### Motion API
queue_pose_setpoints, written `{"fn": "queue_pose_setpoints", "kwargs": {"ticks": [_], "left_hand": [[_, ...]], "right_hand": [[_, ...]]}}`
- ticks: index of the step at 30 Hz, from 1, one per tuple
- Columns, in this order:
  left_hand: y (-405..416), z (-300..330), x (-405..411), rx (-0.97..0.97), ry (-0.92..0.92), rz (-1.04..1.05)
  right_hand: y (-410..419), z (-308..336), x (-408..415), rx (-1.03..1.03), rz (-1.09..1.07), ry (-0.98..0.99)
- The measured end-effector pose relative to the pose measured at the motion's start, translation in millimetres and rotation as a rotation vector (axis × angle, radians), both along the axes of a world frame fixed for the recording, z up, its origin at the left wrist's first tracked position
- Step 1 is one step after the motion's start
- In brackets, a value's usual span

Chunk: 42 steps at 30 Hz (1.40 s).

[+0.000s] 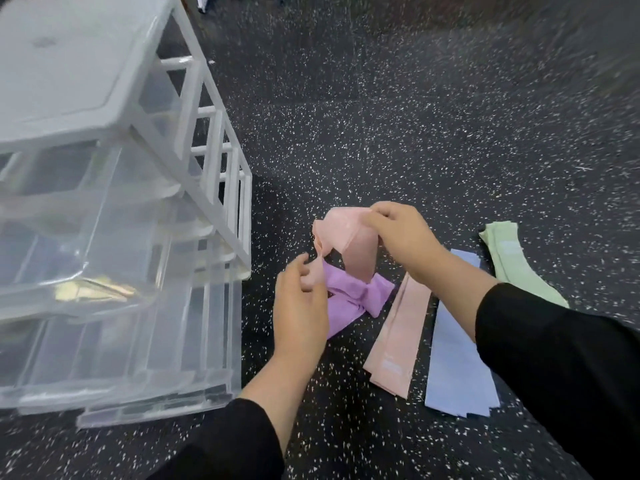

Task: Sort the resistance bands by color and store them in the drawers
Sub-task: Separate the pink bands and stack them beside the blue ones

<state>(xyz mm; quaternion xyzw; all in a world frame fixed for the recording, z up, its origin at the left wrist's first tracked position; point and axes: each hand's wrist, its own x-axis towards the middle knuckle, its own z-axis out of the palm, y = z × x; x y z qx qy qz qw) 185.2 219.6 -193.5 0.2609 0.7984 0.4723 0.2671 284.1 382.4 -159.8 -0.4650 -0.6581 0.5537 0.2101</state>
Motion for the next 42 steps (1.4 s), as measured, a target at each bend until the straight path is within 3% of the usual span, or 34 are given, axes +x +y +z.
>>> {"fn": "queue_pose_setpoints", "kwargs": {"ticks": [5, 11, 15, 20, 22, 28, 31, 33, 37, 42], "left_hand": [[1, 22, -6, 0.031, 0.211, -0.183], [4, 38, -8, 0.057, 0.139, -0.209], [12, 49, -5, 0.125, -0.084, -0.065], [29, 64, 13, 0.237, -0.709, 0.09], [34, 65, 17, 0.241, -0.792, 0.092], [45, 66, 12, 0.105, -0.44, 0.004], [51, 82, 5, 0.051, -0.13, -0.202], [56, 94, 3, 0.017, 0.021, -0.366], [59, 111, 0, 0.024, 0.11, -0.529], [61, 111, -6, 0.166, 0.07, -0.381]], "right_hand": [[-15, 16, 10, -0.118, 0.08, 0.164], [-29, 18, 23, -0.121, 0.141, 0.201], [-32, 18, 30, 0.055, 0.071, 0.164], [-40, 15, 33, 0.283, -0.044, 0.058], [-40, 10, 35, 0.292, -0.052, 0.034], [-41, 2, 44, 0.314, 0.097, -0.014], [-27, 1, 50, 0.25, 0.018, 0.063], [-13, 8, 55, 0.156, 0.142, 0.078], [2, 31, 61, 0.026, 0.312, 0.156], [4, 49, 55, 0.053, 0.284, 0.158]]}}
